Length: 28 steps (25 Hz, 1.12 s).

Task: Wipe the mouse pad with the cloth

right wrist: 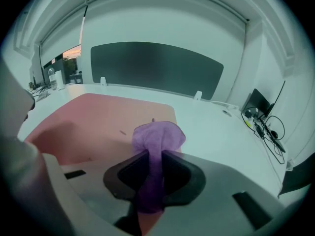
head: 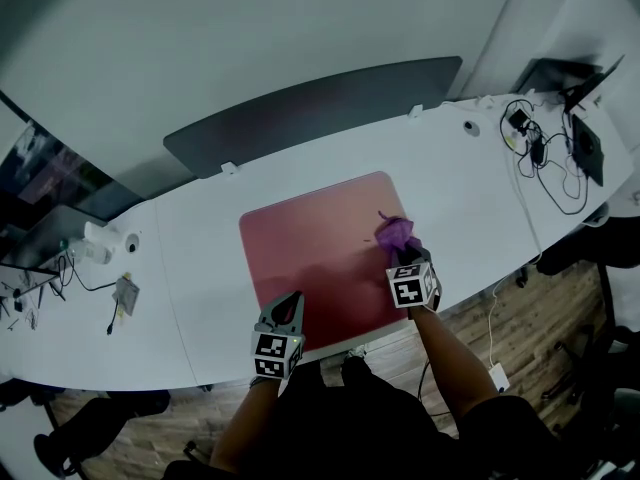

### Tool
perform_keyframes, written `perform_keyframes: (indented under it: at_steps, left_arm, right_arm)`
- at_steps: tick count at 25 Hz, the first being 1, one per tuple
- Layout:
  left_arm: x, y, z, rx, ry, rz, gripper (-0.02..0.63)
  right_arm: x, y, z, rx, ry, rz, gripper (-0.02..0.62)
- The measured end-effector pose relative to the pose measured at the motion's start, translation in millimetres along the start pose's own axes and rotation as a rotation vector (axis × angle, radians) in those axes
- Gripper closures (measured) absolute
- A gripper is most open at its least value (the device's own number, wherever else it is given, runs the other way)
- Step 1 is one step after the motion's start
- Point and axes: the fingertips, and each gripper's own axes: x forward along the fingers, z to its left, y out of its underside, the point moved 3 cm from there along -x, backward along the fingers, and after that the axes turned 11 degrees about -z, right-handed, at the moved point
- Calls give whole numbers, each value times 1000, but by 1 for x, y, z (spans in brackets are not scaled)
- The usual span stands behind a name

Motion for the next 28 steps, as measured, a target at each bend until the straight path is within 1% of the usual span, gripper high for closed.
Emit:
perform_keyframes:
  at_steps: [8, 11, 14, 17, 20, 24, 28]
  left_arm:
    - [-6, 4, -10, -28, -61, -6, 584]
    - [-14, 5, -11, -33, -100, -14, 584]
    - [-26, 6, -14, -37, -149, -25, 584]
    - [-42, 11, -12, -47, -202, -28, 584]
    - [-54, 15, -10, -66, -236, -29, 584]
    - [-70, 16, -5, -78, -263, -37, 584]
    - [-90, 17, 7, -83, -286, -45, 584]
  right_arm:
    - [0, -1, -2, -85, -17, -29, 506]
    - [-6, -9, 2, -75, -43, -65, 506]
    - [-22, -25, 15, -65, -86, -127, 506]
    - [-39, -42, 42, -38, -161, -187, 505]
    - [-54, -53, 74, -27, -239, -222, 505]
    - [-65, -55, 122, -12, -343, -240, 505]
    - [-73, -53, 174, -13, -423, -234, 505]
